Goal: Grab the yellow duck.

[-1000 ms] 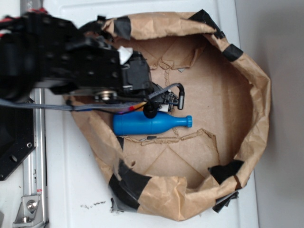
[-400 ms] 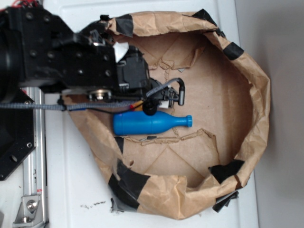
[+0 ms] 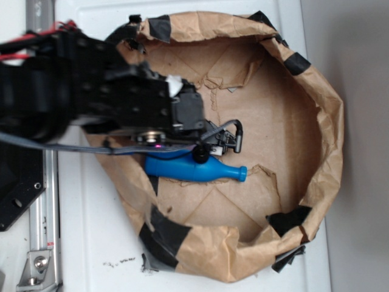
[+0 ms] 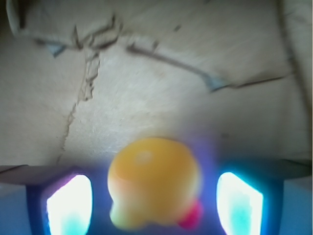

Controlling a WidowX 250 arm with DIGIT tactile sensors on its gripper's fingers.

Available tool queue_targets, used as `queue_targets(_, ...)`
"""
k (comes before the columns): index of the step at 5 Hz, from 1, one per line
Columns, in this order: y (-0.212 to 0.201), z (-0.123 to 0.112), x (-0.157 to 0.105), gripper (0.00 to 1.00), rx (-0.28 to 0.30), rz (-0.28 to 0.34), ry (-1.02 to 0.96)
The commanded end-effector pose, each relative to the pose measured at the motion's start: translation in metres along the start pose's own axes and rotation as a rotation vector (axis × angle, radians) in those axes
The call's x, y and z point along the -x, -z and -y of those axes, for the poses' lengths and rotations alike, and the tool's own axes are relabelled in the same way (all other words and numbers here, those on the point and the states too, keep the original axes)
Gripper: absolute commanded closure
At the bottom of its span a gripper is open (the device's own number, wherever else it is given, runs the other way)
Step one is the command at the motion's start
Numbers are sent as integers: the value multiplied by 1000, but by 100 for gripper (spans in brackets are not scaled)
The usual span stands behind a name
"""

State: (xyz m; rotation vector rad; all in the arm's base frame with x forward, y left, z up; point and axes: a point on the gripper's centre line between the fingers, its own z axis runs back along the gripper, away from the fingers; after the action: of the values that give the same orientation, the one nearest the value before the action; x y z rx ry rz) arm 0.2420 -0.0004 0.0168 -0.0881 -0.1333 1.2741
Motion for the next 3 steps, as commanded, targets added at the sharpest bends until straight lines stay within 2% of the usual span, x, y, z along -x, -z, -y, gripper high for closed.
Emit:
queue_targets(1, 23, -9, 24, 100, -74, -39, 32)
queue_targets(3, 9, -15, 19, 100, -35, -15, 1)
